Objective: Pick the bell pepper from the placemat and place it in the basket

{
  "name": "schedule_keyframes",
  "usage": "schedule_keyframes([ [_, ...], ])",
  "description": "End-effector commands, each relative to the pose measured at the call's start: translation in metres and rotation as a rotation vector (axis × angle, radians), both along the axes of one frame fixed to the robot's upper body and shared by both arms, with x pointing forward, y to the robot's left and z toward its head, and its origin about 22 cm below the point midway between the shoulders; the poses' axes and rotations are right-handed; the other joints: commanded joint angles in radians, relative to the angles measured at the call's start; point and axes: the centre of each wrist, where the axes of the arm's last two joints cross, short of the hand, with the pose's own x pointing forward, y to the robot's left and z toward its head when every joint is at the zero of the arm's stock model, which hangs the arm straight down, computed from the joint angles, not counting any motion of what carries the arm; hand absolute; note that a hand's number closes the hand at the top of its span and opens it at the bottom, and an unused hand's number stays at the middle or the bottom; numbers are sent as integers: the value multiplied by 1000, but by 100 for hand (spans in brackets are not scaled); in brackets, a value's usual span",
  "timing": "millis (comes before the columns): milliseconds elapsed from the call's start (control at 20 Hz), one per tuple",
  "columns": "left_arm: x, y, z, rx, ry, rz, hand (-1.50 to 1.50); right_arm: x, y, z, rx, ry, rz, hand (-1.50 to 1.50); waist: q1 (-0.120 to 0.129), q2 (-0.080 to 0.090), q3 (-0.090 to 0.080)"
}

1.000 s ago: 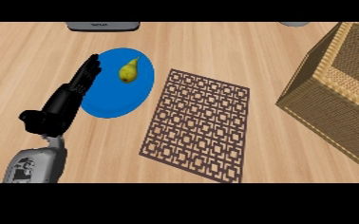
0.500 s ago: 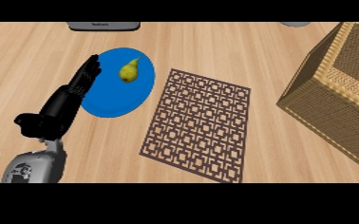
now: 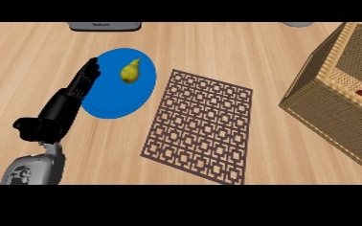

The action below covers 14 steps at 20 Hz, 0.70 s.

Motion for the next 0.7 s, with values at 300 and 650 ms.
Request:
schedule_keyframes([
  [300, 5, 5, -1, 8, -12, 0, 0, -4, -14, 40, 42, -175, 86, -150, -2, -1, -1],
  [650, 4, 9, 12, 7, 6, 4, 0, -41, -37, 57, 263, -264, 42, -150, -11, -4, -1],
])
